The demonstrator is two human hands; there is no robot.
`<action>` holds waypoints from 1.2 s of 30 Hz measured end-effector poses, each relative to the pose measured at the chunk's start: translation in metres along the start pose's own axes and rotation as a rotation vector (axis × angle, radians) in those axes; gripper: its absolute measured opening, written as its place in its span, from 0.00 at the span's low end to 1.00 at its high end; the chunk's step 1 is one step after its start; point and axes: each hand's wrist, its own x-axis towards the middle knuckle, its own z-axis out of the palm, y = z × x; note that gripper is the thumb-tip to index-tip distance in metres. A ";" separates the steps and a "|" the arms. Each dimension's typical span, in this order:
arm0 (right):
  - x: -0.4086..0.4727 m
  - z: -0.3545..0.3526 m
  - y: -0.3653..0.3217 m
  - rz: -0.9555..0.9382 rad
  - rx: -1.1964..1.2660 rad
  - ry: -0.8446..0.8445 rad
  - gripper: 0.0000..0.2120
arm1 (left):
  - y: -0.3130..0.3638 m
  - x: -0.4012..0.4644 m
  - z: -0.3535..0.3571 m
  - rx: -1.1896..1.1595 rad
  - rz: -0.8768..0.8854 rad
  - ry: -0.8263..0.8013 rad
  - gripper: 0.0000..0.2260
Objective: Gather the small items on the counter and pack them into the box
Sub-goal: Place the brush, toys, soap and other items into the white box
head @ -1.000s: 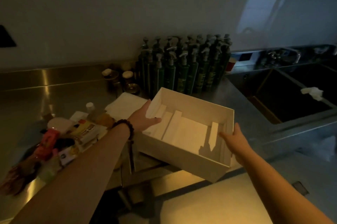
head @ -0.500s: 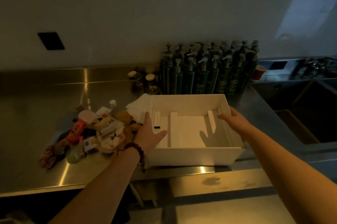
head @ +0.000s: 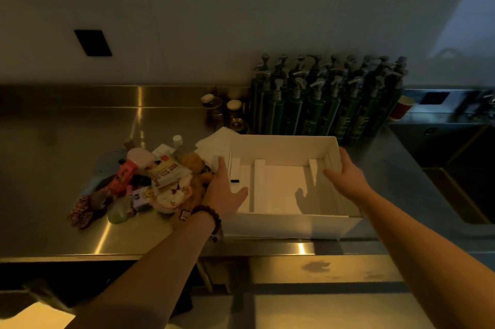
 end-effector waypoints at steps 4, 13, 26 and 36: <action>0.000 0.002 0.001 -0.040 -0.084 0.038 0.32 | -0.002 0.000 0.001 0.026 -0.001 0.004 0.43; -0.008 0.005 0.000 -0.161 -0.432 0.208 0.28 | -0.007 -0.004 -0.003 0.128 0.052 0.021 0.42; -0.058 0.124 -0.113 -0.522 -0.333 -0.013 0.29 | -0.063 -0.018 -0.078 0.193 0.113 0.190 0.36; -0.069 0.260 -0.209 -0.506 -0.337 -0.186 0.32 | -0.161 0.011 -0.166 0.327 0.073 0.219 0.38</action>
